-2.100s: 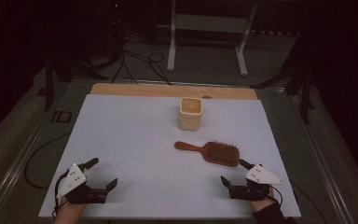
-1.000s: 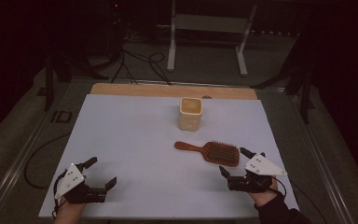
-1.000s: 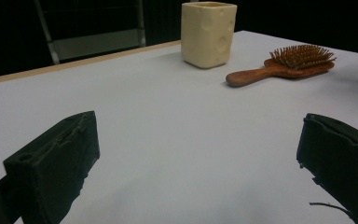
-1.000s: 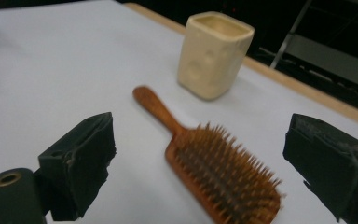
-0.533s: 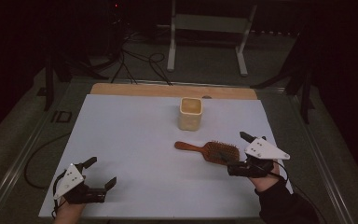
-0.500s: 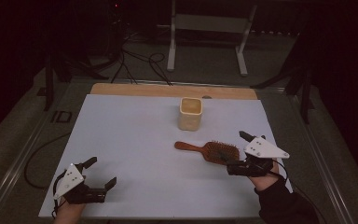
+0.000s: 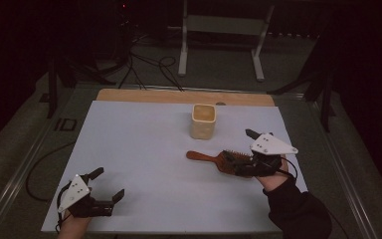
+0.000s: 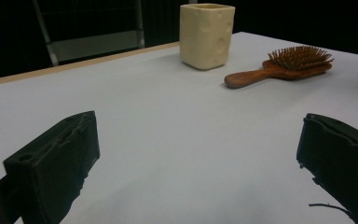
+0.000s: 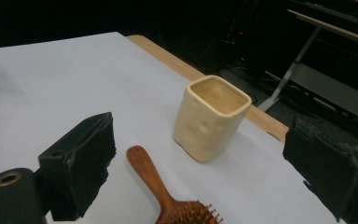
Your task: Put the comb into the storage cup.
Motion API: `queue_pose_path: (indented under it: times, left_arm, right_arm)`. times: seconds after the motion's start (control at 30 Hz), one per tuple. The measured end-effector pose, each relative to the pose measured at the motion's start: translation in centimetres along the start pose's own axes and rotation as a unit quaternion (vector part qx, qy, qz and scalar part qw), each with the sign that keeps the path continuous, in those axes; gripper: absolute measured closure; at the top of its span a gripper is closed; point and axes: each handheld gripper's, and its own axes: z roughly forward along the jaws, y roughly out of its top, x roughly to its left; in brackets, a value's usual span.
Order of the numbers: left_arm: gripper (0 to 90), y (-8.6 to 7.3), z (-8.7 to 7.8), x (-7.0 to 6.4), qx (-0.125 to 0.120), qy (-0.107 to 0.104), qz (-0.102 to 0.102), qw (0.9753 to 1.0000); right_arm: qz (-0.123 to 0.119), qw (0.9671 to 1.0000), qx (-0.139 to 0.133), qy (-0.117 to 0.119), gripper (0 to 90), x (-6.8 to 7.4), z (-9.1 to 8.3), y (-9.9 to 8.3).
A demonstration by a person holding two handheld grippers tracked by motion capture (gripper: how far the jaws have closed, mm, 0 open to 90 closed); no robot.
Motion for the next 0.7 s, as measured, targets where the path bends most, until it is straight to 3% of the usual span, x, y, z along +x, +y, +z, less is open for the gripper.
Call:
queue_pose_path:
  times: [0.57, 0.7]
  left_arm:
    - [0.0, 0.0, 0.0, 0.0, 0.0, -0.001, 0.001, 1.0]
    - [0.0, 0.0, 0.0, 0.0, 0.001, -0.003, 0.003, 1.0]
  right_arm:
    - [-0.002, 0.9995, 0.008, 0.03, 8.6, 0.8, 4.1, 2.1]
    - [0.006, 0.9989, 0.016, 0.043, 8.6, 1.0, 5.5, 2.1]
